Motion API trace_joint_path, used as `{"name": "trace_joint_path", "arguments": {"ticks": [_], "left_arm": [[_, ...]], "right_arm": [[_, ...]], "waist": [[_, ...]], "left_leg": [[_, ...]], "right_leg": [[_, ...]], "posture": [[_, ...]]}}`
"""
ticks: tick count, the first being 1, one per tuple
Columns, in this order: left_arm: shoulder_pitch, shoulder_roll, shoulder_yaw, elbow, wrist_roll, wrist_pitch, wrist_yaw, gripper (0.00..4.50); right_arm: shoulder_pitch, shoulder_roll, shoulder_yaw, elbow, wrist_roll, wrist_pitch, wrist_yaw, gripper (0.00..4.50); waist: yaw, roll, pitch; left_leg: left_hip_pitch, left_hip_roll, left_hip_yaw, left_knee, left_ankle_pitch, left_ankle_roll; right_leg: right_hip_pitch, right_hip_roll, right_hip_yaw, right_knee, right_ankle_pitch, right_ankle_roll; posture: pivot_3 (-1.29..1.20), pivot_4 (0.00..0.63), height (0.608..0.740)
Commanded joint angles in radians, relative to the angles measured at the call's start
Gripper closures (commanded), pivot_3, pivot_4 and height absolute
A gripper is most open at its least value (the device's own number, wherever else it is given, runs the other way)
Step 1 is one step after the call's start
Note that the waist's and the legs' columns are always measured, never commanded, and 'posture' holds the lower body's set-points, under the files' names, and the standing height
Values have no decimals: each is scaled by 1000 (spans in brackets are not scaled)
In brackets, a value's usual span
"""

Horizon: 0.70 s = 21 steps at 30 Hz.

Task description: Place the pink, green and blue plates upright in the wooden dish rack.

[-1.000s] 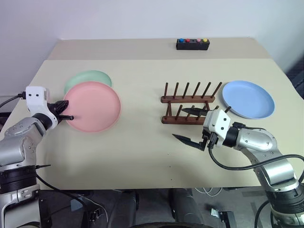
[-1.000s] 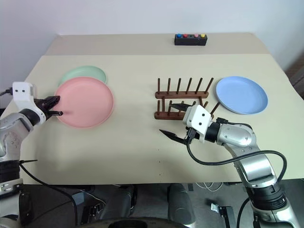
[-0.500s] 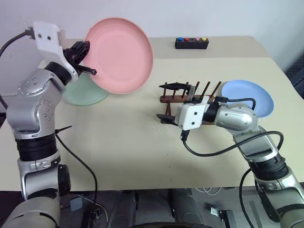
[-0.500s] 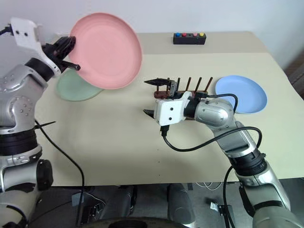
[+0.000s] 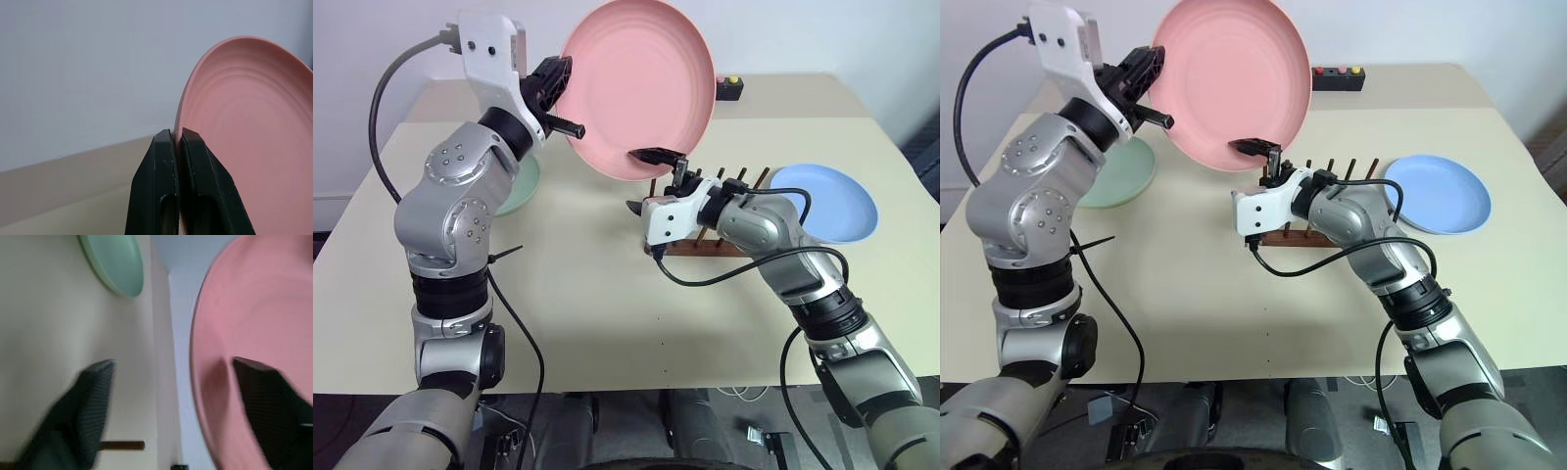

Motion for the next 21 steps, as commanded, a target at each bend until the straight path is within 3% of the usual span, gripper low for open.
{"name": "trace_joint_path", "arguments": {"ticks": [1,5,11,14,21], "left_arm": [[-26,4,10,-51,-10,3,5,4500],[-19,2,9,-48,-6,6,5,4500],[-18,-27,37,-41,-39,-6,6,4500],[-20,-55,84,-44,-84,-31,-6,3478],[-30,-42,195,-31,-175,-161,-51,67]], "right_arm": [[-28,-4,-14,-5,-29,-19,-28,2335],[-29,-1,-17,-7,-38,-29,-33,4405],[-17,-4,-23,-19,-52,-43,-46,4463],[-10,-10,-34,-26,-62,-54,-64,4500],[-9,-42,-80,-27,-27,-96,-93,4500]], "waist": [[0,0,0],[-1,0,0],[0,0,0],[0,0,0],[-1,0,0]], "left_leg": [[0,0,0,0,0,0],[0,0,0,0,0,0],[0,0,0,0,0,0],[0,0,0,0,0,0],[0,0,0,0,0,0]], "right_leg": [[0,0,0,0,0,0],[0,0,0,0,0,0],[0,0,0,0,0,0],[0,0,0,0,0,0],[0,0,0,0,0,0]], "posture": [[0,150,740],[0,150,740],[0,150,740],[0,150,740],[0,150,740]]}}
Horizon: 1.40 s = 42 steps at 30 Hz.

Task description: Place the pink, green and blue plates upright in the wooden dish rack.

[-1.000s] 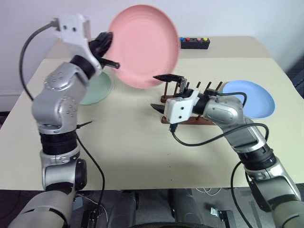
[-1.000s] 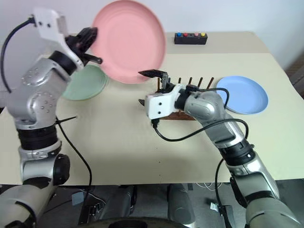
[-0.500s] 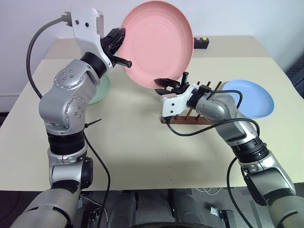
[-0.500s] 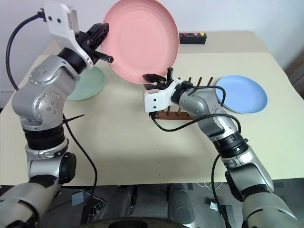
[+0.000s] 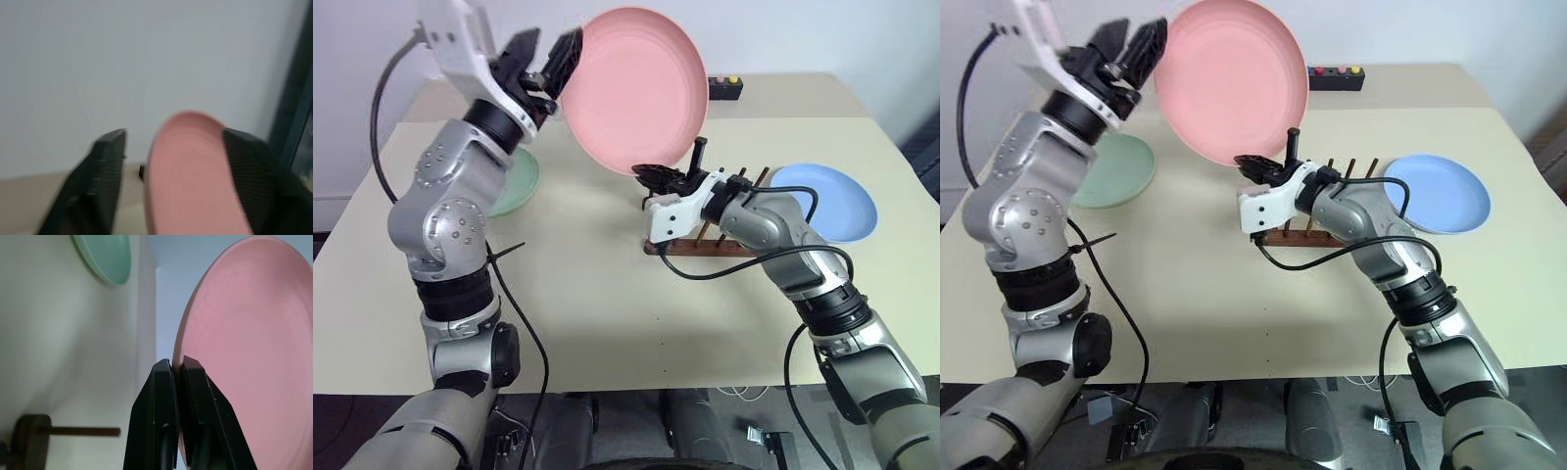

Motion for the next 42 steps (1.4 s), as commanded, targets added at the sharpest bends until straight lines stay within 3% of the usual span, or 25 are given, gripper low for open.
{"name": "trace_joint_path", "arguments": {"ticks": [1,4,8,11,16,23,31,42], "left_arm": [[-31,42,66,-19,-28,-83,-18,67],[-20,118,109,19,-16,-117,-39,67],[56,233,76,49,33,-127,-98,67],[141,261,49,59,42,-123,-137,67],[357,224,-71,33,57,-184,-267,67],[585,186,-222,34,76,-251,-435,67],[635,164,-276,41,59,-262,-522,67],[669,169,-324,27,111,-281,-547,67]], "right_arm": [[-12,-17,-69,-35,48,-30,-26,4500],[-5,-31,-130,-42,124,-36,-16,4500],[28,-54,-232,-81,307,10,49,4500],[84,-53,-331,-178,562,141,140,4500],[217,-79,-548,-374,1055,521,213,4500],[409,-155,-787,-444,1401,764,223,4500],[503,-170,-881,-452,1620,885,188,4500],[498,-174,-863,-365,1703,927,183,4500]], "waist": [[1,0,0],[0,0,0],[2,0,0],[5,0,0],[5,0,0],[6,1,0],[8,1,0],[9,1,0]], "left_leg": [[0,0,0,0,0,0],[0,0,0,0,0,0],[0,0,0,0,0,0],[0,0,0,0,0,0],[0,0,-1,0,0,1],[1,0,-1,0,0,1],[1,0,0,1,0,1],[1,0,0,1,0,1]], "right_leg": [[0,0,0,0,0,0],[0,0,0,0,0,0],[1,0,0,0,0,0],[1,0,0,0,0,0],[2,0,0,0,0,0],[2,0,0,0,0,-1],[3,0,0,0,0,-1],[3,0,0,-1,0,-1]], "posture": [[0,150,740],[0,150,740],[0,150,740],[0,150,740],[0,150,740],[0,150,740],[0,150,740],[0,150,740]]}}
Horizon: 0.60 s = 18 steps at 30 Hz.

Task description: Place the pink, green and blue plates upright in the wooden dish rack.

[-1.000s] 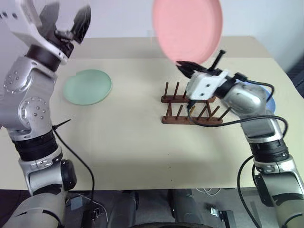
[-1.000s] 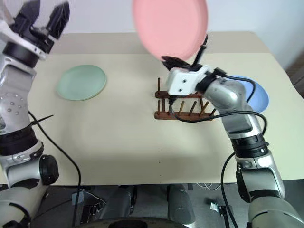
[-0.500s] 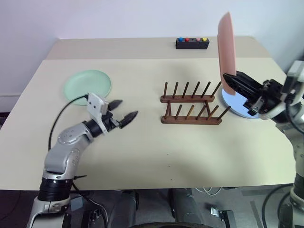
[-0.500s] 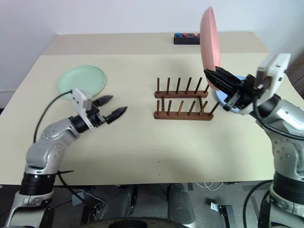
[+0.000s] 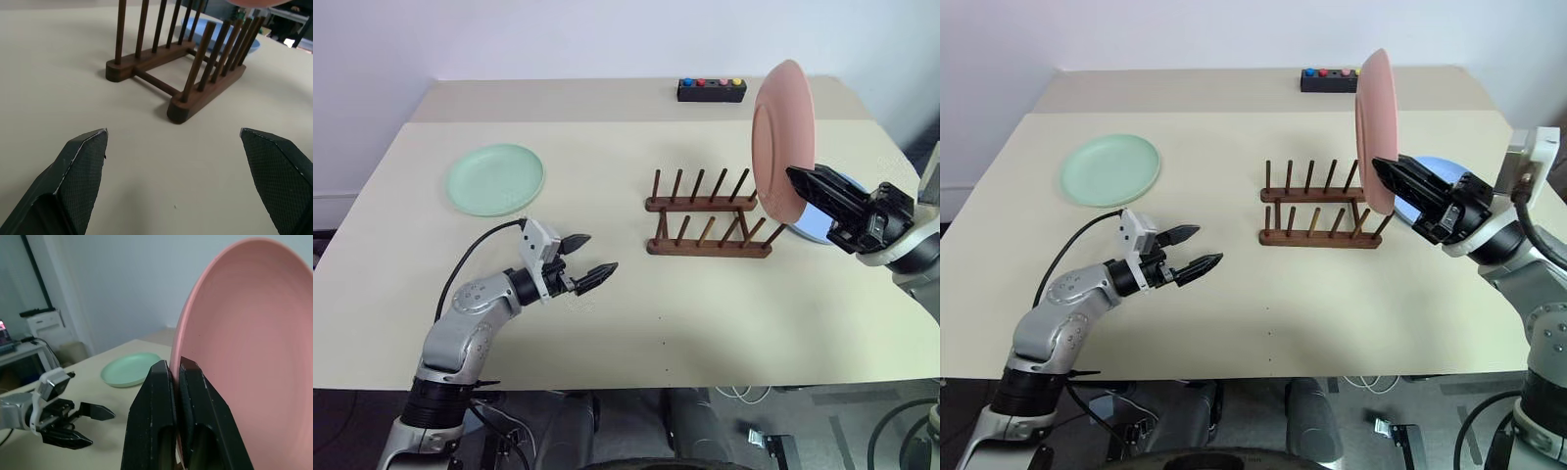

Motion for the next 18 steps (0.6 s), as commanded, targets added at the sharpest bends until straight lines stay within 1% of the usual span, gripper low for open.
{"name": "trace_joint_path", "arguments": {"ticks": [1,5,12,18], "left_arm": [[5,-3,-1,-45,1,-17,-2,67],[8,-8,-4,-52,1,-16,2,67],[4,-9,-5,-53,-1,-13,-1,67],[3,-12,-11,-52,4,-15,-2,67]], "right_arm": [[-22,-16,-9,17,17,-5,11,4500],[-29,-12,6,54,-5,-16,25,4500],[-66,-11,3,149,33,18,49,4500],[-98,-20,9,215,32,50,72,4500]], "waist": [[0,0,0],[0,0,0],[0,0,0],[0,0,0]], "left_leg": [[0,0,0,0,0,0],[0,0,0,0,0,0],[0,0,0,0,0,0],[0,0,0,0,0,0]], "right_leg": [[0,0,0,0,0,0],[0,0,0,0,0,0],[0,0,0,0,0,0],[0,0,0,0,0,0]], "posture": [[0,150,740],[0,150,740],[0,150,740],[0,150,740]]}}
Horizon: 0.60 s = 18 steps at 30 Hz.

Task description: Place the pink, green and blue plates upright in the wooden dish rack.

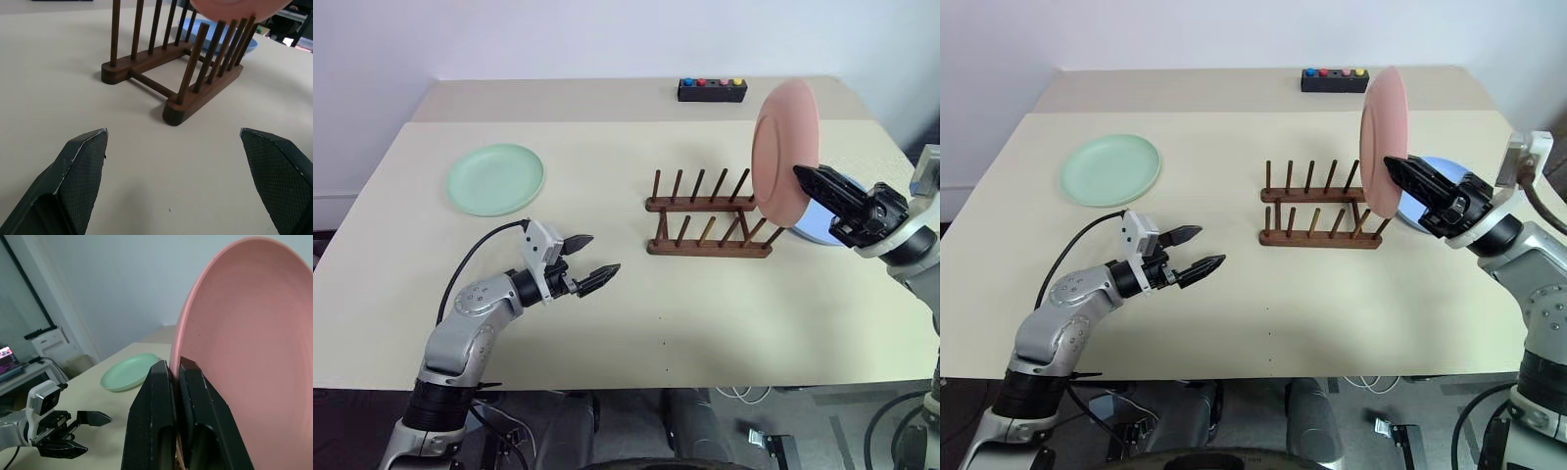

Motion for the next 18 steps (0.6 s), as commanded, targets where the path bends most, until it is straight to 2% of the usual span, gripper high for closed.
{"name": "trace_joint_path", "arguments": {"ticks": [1,14,17,18], "left_arm": [[-4,-3,-10,-32,3,-14,-5,67],[5,-6,-17,-33,19,-20,-3,67],[8,-6,-17,-34,21,-21,-2,0],[8,-5,-17,-34,22,-21,-2,0]], "right_arm": [[-44,-20,-14,24,33,23,12,4500],[-110,-18,-17,151,26,79,45,4500],[-108,-17,-17,158,19,80,49,3538],[-107,-17,-16,159,14,77,48,3015]], "waist": [[0,0,0],[-1,0,0],[-1,0,0],[-1,0,0]], "left_leg": [[0,0,0,0,0,0],[0,0,0,0,0,0],[0,0,0,0,0,0],[0,0,0,0,0,0]], "right_leg": [[0,0,0,0,0,0],[0,0,0,0,0,0],[0,0,0,0,0,0],[0,0,0,0,0,0]], "posture": [[0,150,740],[0,150,740],[0,150,740],[0,150,740]]}}
